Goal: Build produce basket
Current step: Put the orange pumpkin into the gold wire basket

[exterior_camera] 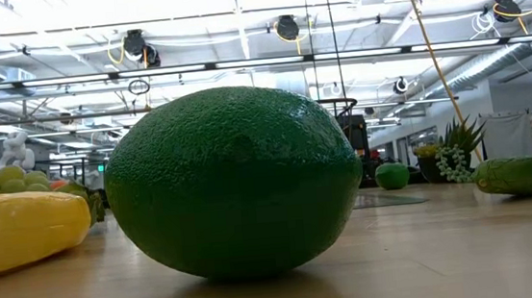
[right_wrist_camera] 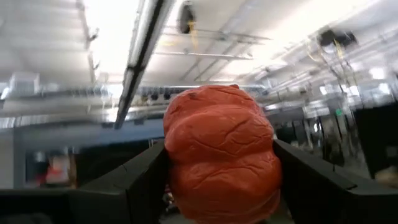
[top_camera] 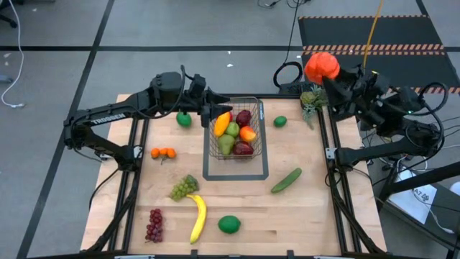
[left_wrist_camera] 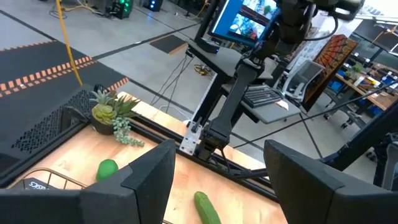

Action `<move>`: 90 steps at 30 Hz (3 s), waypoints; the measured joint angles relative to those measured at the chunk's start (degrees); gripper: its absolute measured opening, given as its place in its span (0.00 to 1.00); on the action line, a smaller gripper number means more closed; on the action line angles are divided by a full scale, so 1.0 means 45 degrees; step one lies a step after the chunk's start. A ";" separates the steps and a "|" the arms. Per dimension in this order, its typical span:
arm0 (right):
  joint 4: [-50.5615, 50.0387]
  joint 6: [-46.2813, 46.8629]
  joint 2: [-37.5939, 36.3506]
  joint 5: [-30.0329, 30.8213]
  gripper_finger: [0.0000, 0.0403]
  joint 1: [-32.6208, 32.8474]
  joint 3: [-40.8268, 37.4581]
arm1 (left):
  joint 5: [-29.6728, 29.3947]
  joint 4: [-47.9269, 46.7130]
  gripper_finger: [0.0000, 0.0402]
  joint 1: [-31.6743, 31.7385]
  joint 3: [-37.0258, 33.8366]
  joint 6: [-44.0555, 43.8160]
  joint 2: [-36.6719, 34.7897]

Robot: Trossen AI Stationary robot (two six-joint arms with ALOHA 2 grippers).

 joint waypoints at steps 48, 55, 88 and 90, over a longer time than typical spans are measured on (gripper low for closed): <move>-0.0582 0.5655 0.0727 0.2120 0.65 0.0000 0.0000 | -0.0024 -0.0763 0.60 -0.0049 0.0000 0.0465 0.0000; -0.2381 0.4675 0.0872 0.2094 0.65 0.0000 0.0000 | -0.0024 -0.0758 0.60 -0.0049 0.0000 0.0465 0.0000; -0.6819 1.6558 0.6255 -0.0199 0.65 -0.0958 -0.0005 | -0.0583 -0.1205 0.60 -0.0048 0.0000 0.0975 0.0000; -0.6605 1.6563 0.6550 -0.1131 0.65 -0.1290 -0.0005 | -0.0584 -0.1205 0.60 -0.0044 0.0000 0.0996 0.0000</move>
